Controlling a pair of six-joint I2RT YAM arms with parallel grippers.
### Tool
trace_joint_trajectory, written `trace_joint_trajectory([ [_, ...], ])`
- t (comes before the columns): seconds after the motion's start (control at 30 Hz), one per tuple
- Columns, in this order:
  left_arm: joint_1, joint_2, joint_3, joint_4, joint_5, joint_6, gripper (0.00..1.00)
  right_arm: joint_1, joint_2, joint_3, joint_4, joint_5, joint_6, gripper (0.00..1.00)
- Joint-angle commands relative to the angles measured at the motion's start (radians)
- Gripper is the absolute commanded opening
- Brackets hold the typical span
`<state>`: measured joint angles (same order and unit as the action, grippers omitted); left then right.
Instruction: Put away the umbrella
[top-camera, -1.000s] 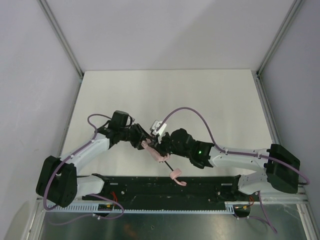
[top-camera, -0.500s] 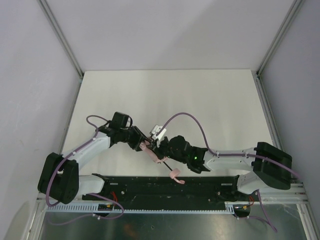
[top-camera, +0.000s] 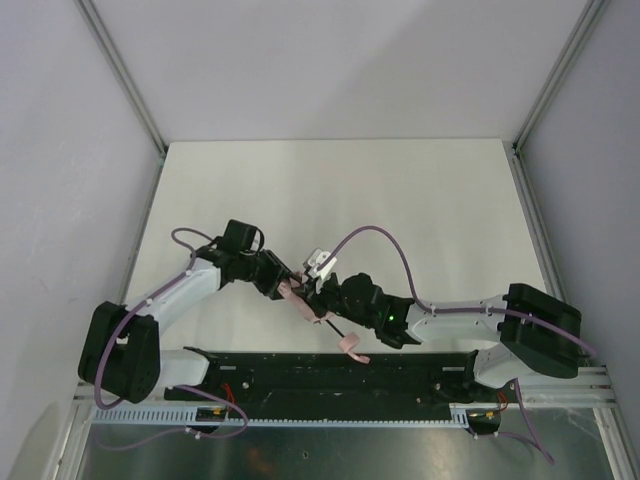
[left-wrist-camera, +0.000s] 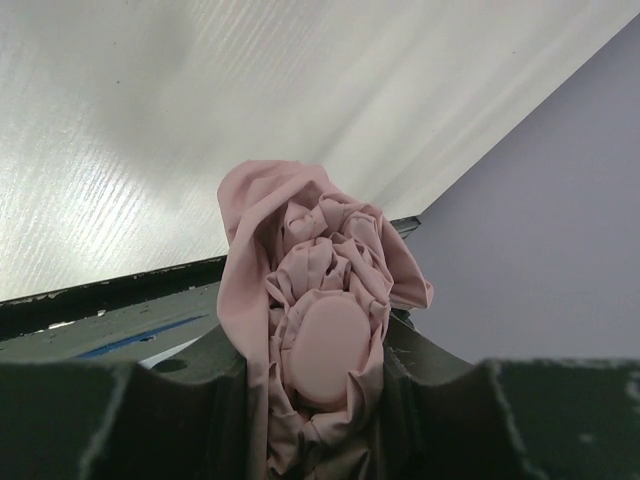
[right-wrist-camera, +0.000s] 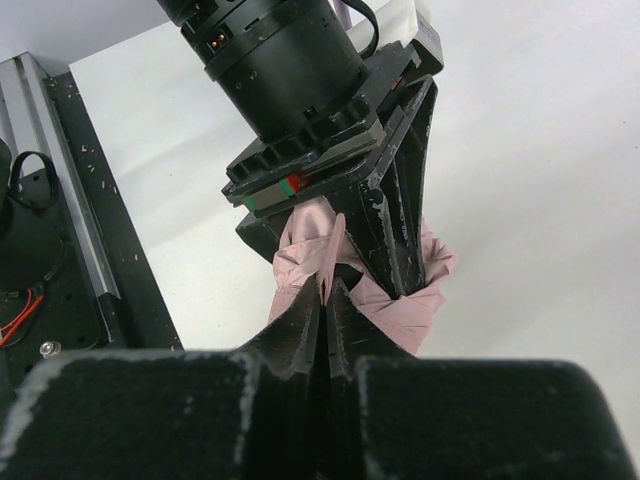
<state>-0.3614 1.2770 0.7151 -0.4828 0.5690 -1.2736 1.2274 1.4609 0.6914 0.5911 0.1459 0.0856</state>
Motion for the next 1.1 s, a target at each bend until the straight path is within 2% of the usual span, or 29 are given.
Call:
trace_joint_trajectory([
  [0.0, 0.055, 0.006, 0.209, 0.407, 0.026, -0.223, 0.00, 0.150, 0.049, -0.033, -0.089, -0.449, 0.125, 0.05],
  [0.2, 0.072, 0.040, 0.233, 0.409, 0.061, -0.221, 0.00, 0.110, 0.080, -0.052, -0.028, -0.600, 0.144, 0.13],
  [0.37, 0.085, 0.040, 0.267, 0.409, 0.057, -0.225, 0.00, 0.097, 0.089, -0.056, -0.019, -0.603, 0.159, 0.19],
  [0.43, 0.088, 0.034, 0.276, 0.410, 0.039, -0.214, 0.00, 0.083, 0.065, -0.061, -0.012, -0.615, 0.171, 0.26],
  [0.5, 0.091, 0.027, 0.267, 0.409, 0.016, -0.202, 0.00, 0.100, -0.012, -0.061, -0.032, -0.593, 0.153, 0.39],
  [0.57, 0.094, 0.027, 0.266, 0.410, 0.009, -0.168, 0.00, 0.111, -0.101, -0.051, -0.080, -0.571, 0.136, 0.47],
  [0.67, 0.095, 0.023, 0.276, 0.412, -0.024, -0.066, 0.00, 0.115, -0.267, -0.025, -0.201, -0.493, 0.115, 0.54],
  [0.8, 0.097, 0.012, 0.281, 0.419, -0.059, 0.135, 0.00, 0.097, -0.469, 0.077, -0.474, -0.277, 0.095, 0.66],
  [0.87, 0.097, -0.002, 0.273, 0.424, -0.062, 0.237, 0.00, 0.035, -0.517, 0.149, -0.638, -0.162, 0.138, 0.72],
  [0.93, 0.092, -0.044, 0.242, 0.478, -0.054, 0.331, 0.00, -0.098, -0.530, 0.225, -0.802, -0.139, 0.207, 0.73],
  [1.0, 0.086, -0.127, 0.169, 0.596, -0.067, 0.421, 0.00, -0.246, -0.551, 0.257, -0.911, -0.179, 0.278, 0.74],
  [1.07, 0.051, -0.242, 0.095, 0.688, -0.162, 0.574, 0.00, -0.389, -0.570, 0.263, -0.961, -0.259, 0.294, 0.75],
])
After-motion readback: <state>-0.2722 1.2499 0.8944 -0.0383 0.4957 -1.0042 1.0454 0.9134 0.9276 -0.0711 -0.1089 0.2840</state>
